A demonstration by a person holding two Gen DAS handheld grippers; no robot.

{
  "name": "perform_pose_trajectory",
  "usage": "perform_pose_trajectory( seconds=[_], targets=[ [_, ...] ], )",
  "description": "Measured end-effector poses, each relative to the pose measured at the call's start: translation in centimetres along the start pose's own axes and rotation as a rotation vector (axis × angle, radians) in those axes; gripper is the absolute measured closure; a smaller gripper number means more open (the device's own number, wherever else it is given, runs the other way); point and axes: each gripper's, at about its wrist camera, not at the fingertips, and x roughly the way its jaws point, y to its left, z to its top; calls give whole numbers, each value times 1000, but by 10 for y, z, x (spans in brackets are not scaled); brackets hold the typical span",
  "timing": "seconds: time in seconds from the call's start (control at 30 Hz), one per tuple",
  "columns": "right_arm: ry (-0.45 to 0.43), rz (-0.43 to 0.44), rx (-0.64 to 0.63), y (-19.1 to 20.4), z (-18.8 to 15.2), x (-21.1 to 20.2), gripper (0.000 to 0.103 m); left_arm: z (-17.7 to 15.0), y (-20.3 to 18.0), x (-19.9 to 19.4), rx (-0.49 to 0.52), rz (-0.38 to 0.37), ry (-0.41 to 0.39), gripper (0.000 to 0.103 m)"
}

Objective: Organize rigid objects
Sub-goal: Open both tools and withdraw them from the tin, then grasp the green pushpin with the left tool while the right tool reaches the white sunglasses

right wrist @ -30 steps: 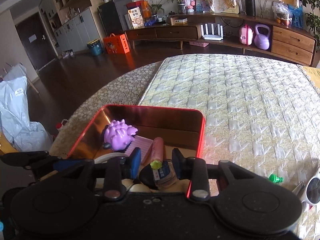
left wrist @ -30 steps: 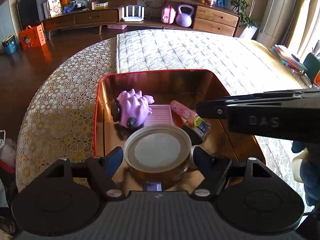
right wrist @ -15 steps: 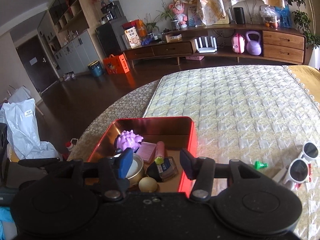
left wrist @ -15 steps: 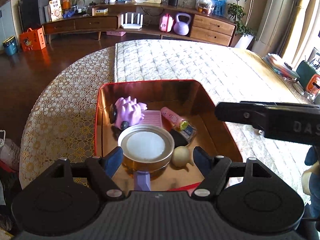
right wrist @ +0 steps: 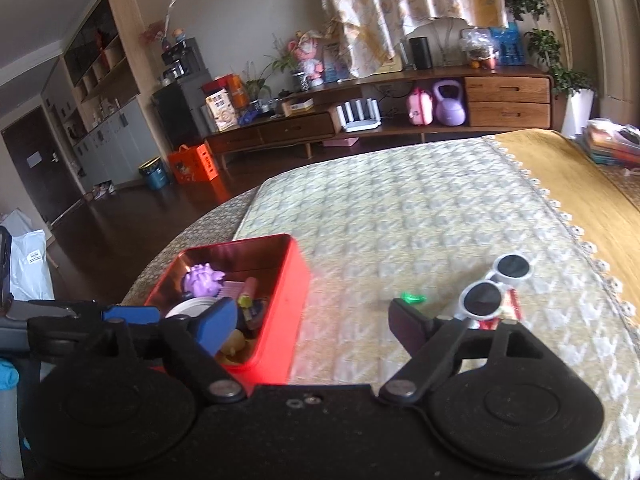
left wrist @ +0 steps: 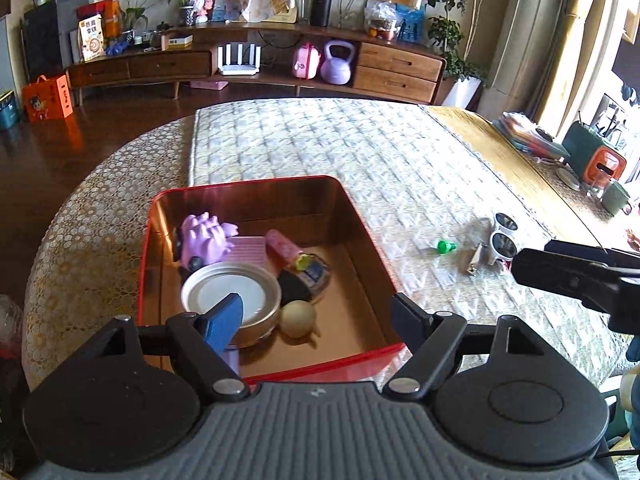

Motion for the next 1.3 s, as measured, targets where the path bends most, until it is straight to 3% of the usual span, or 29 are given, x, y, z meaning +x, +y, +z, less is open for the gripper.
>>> perform_pose_trajectory(
  seconds=[0.2, 0.5, 0.67, 0.93, 1.3],
  targets=[
    [-48, -64, -4, -23, -12, -17, 6, 4, -24, 7, 24, -25, 13, 23],
    [-66, -144, -41, -53, -22, -21, 5, 20, -64, 24, 87, -32, 17, 23],
    [-62, -157, -101, -61, -24, -16, 5, 35, -86, 49, 115, -45, 65, 23],
    [-27, -145, -142, -81, -22, 3, 11, 62, -112, 93, 81, -68, 167, 23],
    [28, -143, -154, -100, -23, 38, 22, 80, -128, 161, -97, -81, 334, 23]
  ],
)
